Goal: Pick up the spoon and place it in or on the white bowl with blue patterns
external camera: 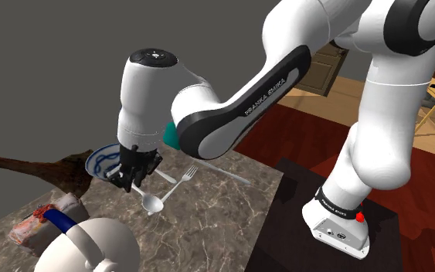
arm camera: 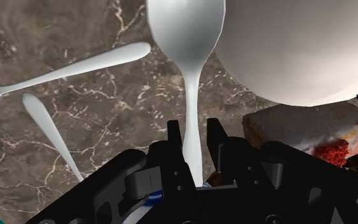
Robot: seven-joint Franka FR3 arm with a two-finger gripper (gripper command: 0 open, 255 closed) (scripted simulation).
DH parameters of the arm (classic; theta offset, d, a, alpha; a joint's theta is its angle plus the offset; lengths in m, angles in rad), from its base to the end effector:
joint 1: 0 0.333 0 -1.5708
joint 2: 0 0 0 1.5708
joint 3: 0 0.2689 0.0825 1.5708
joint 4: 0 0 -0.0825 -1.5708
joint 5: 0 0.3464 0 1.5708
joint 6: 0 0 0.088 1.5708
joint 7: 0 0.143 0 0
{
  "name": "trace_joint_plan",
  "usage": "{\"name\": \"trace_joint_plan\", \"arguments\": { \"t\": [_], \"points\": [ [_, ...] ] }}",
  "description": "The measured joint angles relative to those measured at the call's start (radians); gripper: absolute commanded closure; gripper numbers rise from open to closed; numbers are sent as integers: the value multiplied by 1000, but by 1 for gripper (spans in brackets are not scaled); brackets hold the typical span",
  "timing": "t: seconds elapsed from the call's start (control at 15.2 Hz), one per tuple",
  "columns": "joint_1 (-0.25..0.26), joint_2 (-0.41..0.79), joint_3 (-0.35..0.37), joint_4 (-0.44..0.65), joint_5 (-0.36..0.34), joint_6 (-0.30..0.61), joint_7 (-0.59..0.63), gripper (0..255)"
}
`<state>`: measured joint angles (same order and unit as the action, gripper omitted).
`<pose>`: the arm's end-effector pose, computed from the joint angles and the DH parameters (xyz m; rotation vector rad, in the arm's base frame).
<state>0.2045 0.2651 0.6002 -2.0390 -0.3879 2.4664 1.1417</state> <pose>0.4080 0.4062 0.2995 -3.0066 0.1384 -0.3484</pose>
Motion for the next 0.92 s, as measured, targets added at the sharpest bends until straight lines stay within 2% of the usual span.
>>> {"name": "trace_joint_plan", "arguments": {
  "t": [0.33,0.59,0.92],
  "points": [
    [-17,-42,20,21,51,-52,-41,255],
    [-28,-37,18,65,66,-88,-74,255],
    [-40,88,-22,241,29,-149,-142,255]
  ]
}}
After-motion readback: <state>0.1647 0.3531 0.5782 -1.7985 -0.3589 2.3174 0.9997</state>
